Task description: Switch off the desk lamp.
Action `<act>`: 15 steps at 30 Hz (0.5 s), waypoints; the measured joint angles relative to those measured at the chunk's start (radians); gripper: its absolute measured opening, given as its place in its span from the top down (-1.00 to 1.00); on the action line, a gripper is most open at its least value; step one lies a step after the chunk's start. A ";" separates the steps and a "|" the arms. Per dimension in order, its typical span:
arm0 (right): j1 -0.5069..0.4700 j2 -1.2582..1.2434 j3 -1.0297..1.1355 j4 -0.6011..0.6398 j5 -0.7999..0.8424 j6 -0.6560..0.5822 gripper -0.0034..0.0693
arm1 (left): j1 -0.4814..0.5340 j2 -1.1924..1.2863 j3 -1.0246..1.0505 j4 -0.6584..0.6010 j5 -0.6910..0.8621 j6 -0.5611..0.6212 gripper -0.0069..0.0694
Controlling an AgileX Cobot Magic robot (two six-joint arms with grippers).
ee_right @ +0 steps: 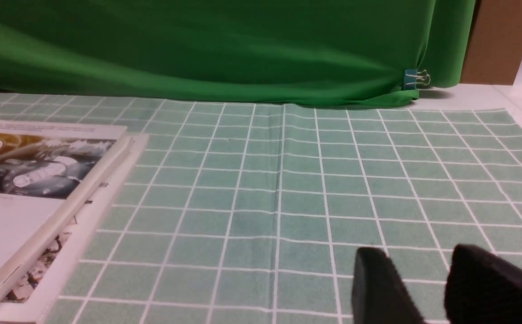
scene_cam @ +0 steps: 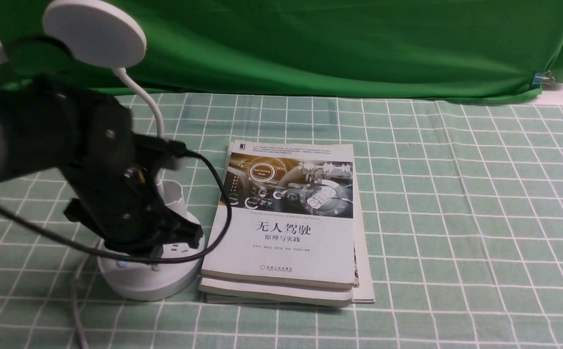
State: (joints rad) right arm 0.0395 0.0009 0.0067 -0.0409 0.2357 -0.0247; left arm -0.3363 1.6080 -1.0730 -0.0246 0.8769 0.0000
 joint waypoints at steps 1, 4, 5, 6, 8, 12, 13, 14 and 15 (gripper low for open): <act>0.000 0.000 0.000 0.000 0.000 0.000 0.24 | -0.002 -0.038 0.016 -0.007 0.005 0.000 0.81; 0.000 0.000 0.000 0.000 0.000 0.000 0.24 | -0.002 -0.152 0.077 -0.030 0.004 0.000 0.81; 0.000 0.000 0.000 0.000 0.000 0.000 0.24 | -0.002 -0.213 0.122 -0.042 -0.003 0.000 0.81; 0.000 0.000 0.000 0.000 0.000 0.000 0.24 | -0.002 -0.255 0.143 -0.050 -0.009 0.000 0.81; 0.000 0.000 0.000 0.000 0.000 0.000 0.24 | -0.002 -0.357 0.217 -0.057 -0.043 0.000 0.81; 0.000 0.000 0.000 0.000 0.000 0.000 0.24 | -0.002 -0.593 0.360 -0.063 -0.136 0.000 0.81; 0.000 0.000 0.000 0.000 0.000 0.000 0.24 | -0.002 -0.661 0.396 -0.067 -0.161 0.000 0.81; 0.000 0.000 0.000 0.000 0.000 0.000 0.24 | -0.002 -0.689 0.411 -0.071 -0.174 0.000 0.81; 0.000 0.000 0.000 0.000 0.000 0.000 0.24 | -0.002 -0.799 0.470 -0.078 -0.218 0.000 0.81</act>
State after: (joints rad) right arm 0.0395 0.0009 0.0067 -0.0409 0.2357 -0.0247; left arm -0.3385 0.8091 -0.6026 -0.1030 0.6588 0.0000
